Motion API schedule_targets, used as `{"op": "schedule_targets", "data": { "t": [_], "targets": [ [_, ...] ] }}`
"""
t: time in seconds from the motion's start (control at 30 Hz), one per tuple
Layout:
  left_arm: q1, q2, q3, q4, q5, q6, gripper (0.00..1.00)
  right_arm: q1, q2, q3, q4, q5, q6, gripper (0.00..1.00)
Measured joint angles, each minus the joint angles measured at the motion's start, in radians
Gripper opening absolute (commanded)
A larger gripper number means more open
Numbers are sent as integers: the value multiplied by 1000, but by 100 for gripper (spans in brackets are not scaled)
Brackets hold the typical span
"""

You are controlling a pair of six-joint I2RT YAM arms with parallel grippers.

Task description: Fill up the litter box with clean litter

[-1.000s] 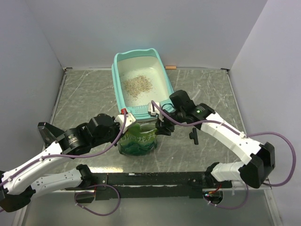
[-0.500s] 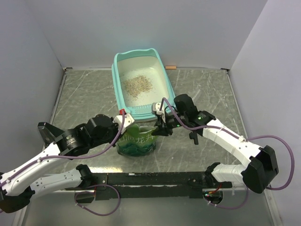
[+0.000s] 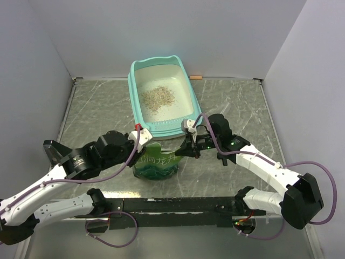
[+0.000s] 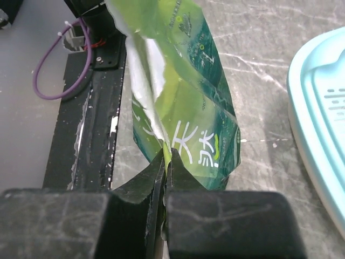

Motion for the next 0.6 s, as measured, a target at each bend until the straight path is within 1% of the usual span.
{"op": "schedule_targets", "data": {
  "t": [0.07,0.13,0.17,0.3,0.43,0.6],
  "targets": [
    [0,-12,0,31,2,-2,51,-6,-3,-16,23,-3,27,0],
    [1,-32,0,56,8,-8,56,-10,-10,-35,55,-2,52,0],
    [1,-42,0,65,16,-12,60,-11,-19,-47,67,2,60,0],
    [1,-68,-5,91,43,-54,62,-11,-75,-87,87,37,86,0],
    [1,-91,-38,136,63,-105,63,-11,-106,-92,72,80,117,0],
    [1,-101,-108,215,90,-148,62,-11,-171,-137,74,130,174,0]
  ]
}}
